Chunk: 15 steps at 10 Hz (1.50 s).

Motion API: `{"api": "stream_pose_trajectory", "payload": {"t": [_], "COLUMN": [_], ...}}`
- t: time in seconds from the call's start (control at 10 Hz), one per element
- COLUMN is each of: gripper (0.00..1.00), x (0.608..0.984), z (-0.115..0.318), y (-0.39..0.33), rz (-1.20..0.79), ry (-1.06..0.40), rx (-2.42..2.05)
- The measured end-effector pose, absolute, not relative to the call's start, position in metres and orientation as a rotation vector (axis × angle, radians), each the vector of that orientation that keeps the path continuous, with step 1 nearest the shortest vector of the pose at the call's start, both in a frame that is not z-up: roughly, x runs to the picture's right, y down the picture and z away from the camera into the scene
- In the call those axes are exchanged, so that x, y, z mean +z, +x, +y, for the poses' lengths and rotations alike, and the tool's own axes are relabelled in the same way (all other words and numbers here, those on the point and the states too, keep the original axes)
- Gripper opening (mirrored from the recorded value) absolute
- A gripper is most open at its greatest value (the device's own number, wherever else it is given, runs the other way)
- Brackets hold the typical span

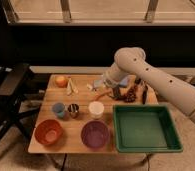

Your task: Place fork in purple bowl

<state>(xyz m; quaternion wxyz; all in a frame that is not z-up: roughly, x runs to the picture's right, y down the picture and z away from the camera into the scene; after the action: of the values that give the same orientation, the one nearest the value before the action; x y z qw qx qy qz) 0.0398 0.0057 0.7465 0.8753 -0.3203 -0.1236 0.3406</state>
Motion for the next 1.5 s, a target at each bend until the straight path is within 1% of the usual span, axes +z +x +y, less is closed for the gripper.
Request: {"api": "stream_pose_trajectory", "payload": {"t": [0.3,0.8,1.2,1.3,1.5], "gripper": [0.14,0.14,0.14,0.17,0.38], "x": [0.743,0.692,0.686,0.688,0.693], "z": [0.011,0.079,0.124,0.137,0.163], "y": [0.032,0.015,0.0,0.0,0.004], "rz": [-0.247,-0.271,-0.283,-0.273,-0.258], "ry": [-0.683,-0.735,-0.785,-0.799,-0.83], "rx": [0.665,0.535,0.483,0.479,0.465]}}
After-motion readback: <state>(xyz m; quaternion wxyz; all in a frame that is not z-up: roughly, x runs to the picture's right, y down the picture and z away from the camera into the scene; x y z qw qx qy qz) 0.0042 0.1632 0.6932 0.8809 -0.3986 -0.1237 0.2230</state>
